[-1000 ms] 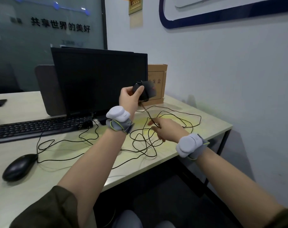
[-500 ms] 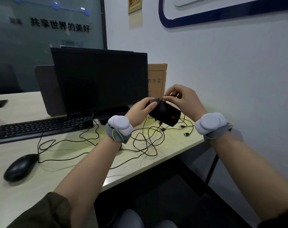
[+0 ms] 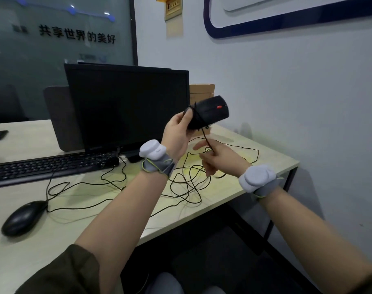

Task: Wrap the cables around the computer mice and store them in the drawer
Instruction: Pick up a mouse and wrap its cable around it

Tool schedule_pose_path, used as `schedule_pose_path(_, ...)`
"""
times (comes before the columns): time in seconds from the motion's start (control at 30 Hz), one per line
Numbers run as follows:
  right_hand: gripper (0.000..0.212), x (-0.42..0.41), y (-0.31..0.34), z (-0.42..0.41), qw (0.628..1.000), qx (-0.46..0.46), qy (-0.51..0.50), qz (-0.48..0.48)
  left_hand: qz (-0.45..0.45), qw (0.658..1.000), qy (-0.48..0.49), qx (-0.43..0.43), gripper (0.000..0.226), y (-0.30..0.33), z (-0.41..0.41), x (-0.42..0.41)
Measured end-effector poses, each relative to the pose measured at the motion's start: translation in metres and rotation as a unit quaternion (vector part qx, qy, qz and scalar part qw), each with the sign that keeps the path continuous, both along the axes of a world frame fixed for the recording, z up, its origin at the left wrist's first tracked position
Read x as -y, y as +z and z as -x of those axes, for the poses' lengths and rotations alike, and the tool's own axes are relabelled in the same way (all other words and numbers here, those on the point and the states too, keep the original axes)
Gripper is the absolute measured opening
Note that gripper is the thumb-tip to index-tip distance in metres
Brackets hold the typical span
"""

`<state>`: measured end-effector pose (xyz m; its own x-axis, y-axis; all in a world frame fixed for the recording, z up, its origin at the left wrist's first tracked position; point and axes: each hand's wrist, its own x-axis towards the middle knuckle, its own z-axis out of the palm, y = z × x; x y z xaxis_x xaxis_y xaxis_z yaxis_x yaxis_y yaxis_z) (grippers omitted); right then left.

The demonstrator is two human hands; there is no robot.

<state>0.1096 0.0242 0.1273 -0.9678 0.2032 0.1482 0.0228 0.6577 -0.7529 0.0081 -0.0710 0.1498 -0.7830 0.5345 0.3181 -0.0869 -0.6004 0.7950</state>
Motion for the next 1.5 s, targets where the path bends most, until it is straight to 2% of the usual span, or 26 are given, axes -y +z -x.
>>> schedule_pose_path(0.1, 0.02, 0.009, 0.005, -0.001, 0.996, 0.054, 0.016, 0.074, 0.062, 0.988, 0.141, -0.03, 0.037, -0.01, 0.015, -0.001)
schedule_pose_path(0.2, 0.018, 0.009, 0.011, -0.006, 0.988, 0.038, -0.004, 0.147, 0.155, 0.952, 0.241, -0.107, 0.032, -0.017, 0.029, 0.007)
schedule_pose_path(0.33, 0.014, 0.007, 0.028, -0.01, 0.936, -0.012, 0.01, 0.35, 0.224, 0.916, 0.257, -0.21, 0.03, -0.025, 0.031, 0.011)
schedule_pose_path(0.4, 0.015, 0.006, 0.036, -0.012, 0.925, -0.018, 0.02, 0.379, 0.269, 0.893, 0.244, -0.265, 0.03, -0.026, 0.03, 0.012)
schedule_pose_path(0.43, 0.016, 0.003, 0.039, -0.012, 0.936, -0.033, 0.006, 0.349, 0.289, 0.885, 0.225, -0.288, 0.03, -0.025, 0.029, 0.014)
schedule_pose_path(0.53, 0.025, -0.004, 0.046, -0.014, 0.976, -0.102, -0.06, 0.182, 0.313, 0.869, 0.165, -0.346, 0.026, -0.021, 0.021, 0.018)
schedule_pose_path(0.67, 0.032, -0.007, 0.051, -0.012, 0.976, -0.177, -0.128, -0.001, 0.324, 0.852, 0.106, -0.398, 0.029, -0.01, 0.013, 0.022)
schedule_pose_path(0.8, 0.028, -0.01, 0.051, -0.015, 0.965, -0.224, -0.106, -0.08, 0.358, 0.829, 0.072, -0.423, 0.03, -0.001, 0.011, 0.025)
schedule_pose_path(0.97, 0.027, -0.012, 0.051, -0.012, 0.957, -0.26, -0.078, -0.103, 0.385, 0.823, 0.095, -0.407, 0.03, 0.0, 0.009, 0.024)
schedule_pose_path(1.03, 0.024, -0.015, 0.051, -0.008, 0.959, -0.253, -0.091, -0.088, 0.367, 0.827, 0.073, -0.419, 0.031, -0.001, 0.007, 0.026)
schedule_pose_path(1.1, 0.017, -0.02, 0.052, -0.006, 0.963, -0.247, -0.099, -0.038, 0.316, 0.864, -0.015, -0.393, 0.031, -0.003, 0.004, 0.027)
schedule_pose_path(1.17, 0.012, -0.027, 0.054, -0.007, 0.969, -0.229, -0.086, 0.018, 0.233, 0.916, -0.148, -0.292, 0.033, -0.006, 0.0, 0.028)
schedule_pose_path(1.27, 0.018, -0.034, 0.045, -0.007, 0.978, -0.171, -0.053, 0.11, 0.093, 0.949, -0.252, -0.163, 0.034, -0.003, -0.005, 0.028)
schedule_pose_path(1.37, 0.024, -0.026, 0.027, -0.004, 0.978, -0.123, -0.037, 0.161, -0.025, 0.974, -0.215, -0.061, 0.029, 0.008, -0.006, 0.02)
schedule_pose_path(1.43, 0.024, -0.015, 0.016, -0.002, 0.993, -0.05, -0.004, 0.108, -0.075, 0.988, -0.137, -0.003, 0.021, 0.016, -0.004, 0.012)
schedule_pose_path(1.5, 0.02, -0.003, 0.009, -0.002, 0.999, 0.022, 0.023, 0.02, -0.08, 0.996, -0.045, 0.022, 0.014, 0.019, 0.0, 0.005)
